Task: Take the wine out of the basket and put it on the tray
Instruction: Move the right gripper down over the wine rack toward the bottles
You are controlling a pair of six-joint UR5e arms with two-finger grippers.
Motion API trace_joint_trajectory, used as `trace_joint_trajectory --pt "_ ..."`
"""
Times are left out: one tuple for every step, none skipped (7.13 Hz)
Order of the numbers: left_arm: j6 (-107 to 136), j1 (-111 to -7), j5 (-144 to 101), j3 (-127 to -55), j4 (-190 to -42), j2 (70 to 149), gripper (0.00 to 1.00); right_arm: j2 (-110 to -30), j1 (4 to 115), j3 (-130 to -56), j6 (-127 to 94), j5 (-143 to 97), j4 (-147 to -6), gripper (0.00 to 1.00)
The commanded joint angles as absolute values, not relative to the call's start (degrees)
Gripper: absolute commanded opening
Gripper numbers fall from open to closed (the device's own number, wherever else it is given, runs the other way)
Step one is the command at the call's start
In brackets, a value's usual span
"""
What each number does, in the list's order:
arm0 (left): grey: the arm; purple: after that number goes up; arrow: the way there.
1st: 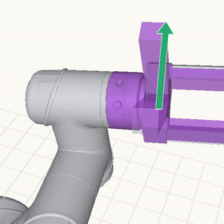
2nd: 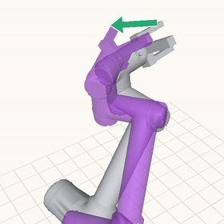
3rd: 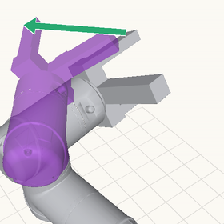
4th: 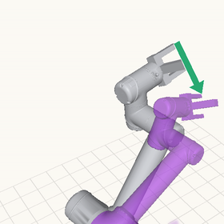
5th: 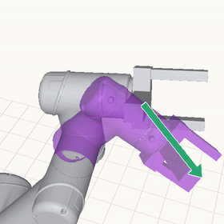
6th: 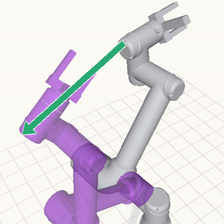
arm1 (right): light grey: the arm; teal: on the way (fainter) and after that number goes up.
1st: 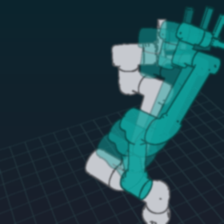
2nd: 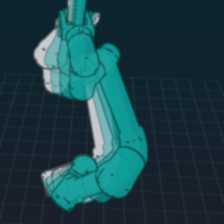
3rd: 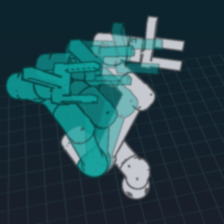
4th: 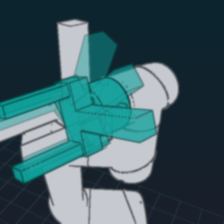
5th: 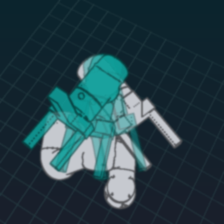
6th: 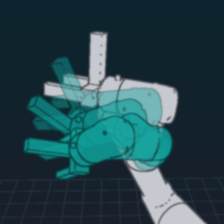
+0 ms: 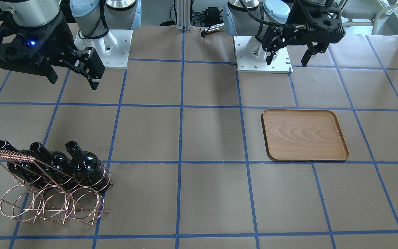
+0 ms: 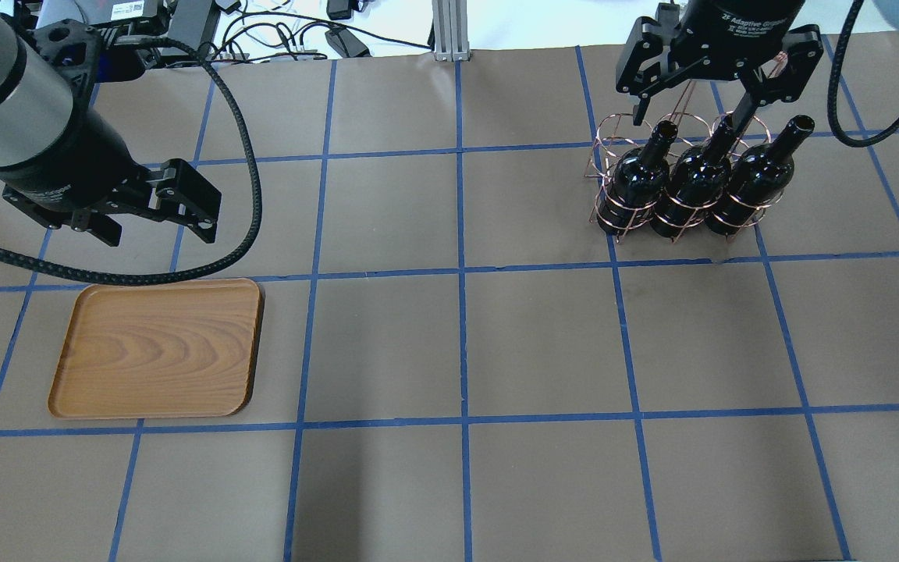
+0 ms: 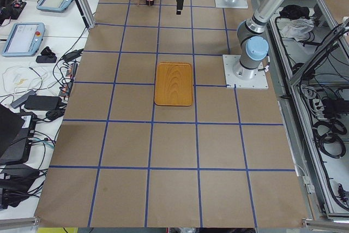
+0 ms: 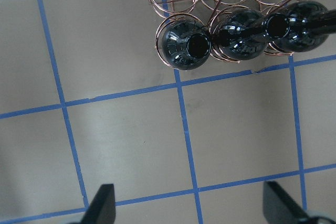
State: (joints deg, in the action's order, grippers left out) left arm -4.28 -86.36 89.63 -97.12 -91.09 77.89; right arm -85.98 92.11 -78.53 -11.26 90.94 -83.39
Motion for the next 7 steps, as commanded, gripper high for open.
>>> trace_joint_trajectory --pt "-4.13 -86.31 89.56 -97.12 -91.05 77.87 1.00 -85.87 92.20 -78.57 -10.82 91.05 -83.50 1.00" --pt "-3.96 -86.31 89.56 -97.12 -91.05 77.87 1.00 -85.78 91.76 -78.57 -8.46 90.97 -83.76 1.00" --pt "-3.96 -86.31 89.56 -97.12 -91.05 77.87 1.00 -85.17 90.71 -78.84 -2.09 91.05 -84.98 1.00" --pt "-3.87 -86.22 89.56 -97.12 -90.97 77.87 1.00 -84.03 86.70 -78.84 2.59 90.97 -87.17 1.00" --pt "-3.87 -86.22 89.56 -97.12 -91.05 77.78 1.00 -82.81 82.14 -79.88 7.94 90.36 -87.71 1.00" --pt "-3.87 -86.13 89.56 -97.12 -91.23 77.70 1.00 -79.75 81.31 -82.07 9.82 91.05 -93.46 1.00" --pt "-3.87 -86.22 89.56 -97.12 -91.14 77.70 1.00 -78.59 81.30 -83.83 9.93 91.05 -96.21 1.00"
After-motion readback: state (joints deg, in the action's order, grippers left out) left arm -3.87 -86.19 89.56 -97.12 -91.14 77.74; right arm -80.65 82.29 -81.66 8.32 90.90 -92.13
